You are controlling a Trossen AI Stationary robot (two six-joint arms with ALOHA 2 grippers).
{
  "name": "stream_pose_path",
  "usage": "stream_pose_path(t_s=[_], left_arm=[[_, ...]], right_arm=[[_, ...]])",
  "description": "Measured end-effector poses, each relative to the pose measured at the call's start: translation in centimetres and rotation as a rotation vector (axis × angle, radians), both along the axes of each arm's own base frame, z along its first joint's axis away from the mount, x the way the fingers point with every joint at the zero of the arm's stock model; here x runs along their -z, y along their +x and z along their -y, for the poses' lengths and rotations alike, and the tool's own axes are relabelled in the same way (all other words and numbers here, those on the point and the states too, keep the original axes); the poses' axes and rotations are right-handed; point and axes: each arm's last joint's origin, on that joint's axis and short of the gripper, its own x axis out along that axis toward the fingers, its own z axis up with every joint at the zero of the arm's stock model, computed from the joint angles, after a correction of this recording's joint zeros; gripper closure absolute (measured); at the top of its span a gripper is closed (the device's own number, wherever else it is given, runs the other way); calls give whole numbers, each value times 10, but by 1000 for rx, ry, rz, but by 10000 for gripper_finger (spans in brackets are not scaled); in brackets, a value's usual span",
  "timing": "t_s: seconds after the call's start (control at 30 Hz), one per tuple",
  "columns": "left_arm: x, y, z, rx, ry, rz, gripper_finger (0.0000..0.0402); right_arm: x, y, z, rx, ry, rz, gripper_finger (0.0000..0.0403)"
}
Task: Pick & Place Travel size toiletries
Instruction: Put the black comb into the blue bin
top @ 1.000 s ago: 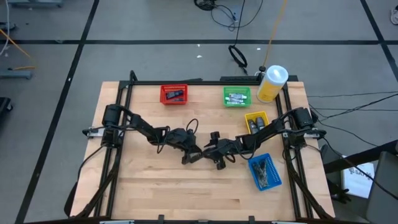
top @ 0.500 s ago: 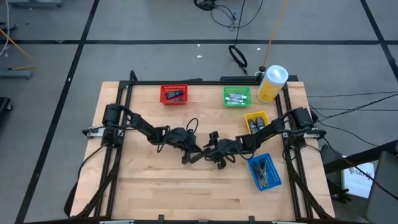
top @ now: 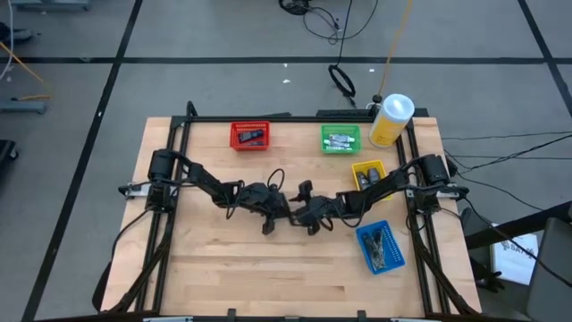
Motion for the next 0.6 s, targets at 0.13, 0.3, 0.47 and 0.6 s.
stream_pose_path(t_s=[0.13, 0.3, 0.47, 0.6], left_arm=[[0, 0, 0, -5, 5, 1, 401], [0, 0, 0, -4, 7, 2, 401], [-1, 1, 0, -8, 9, 24, 401], [-4, 2, 1, -4, 9, 45, 401]], right_arm=[[1, -1, -1, 1, -24, -12, 191], [2, -1, -2, -31, -5, -21, 191], [2, -1, -2, -37, 1, -28, 191], [3, -2, -3, -45, 7, -33, 191]])
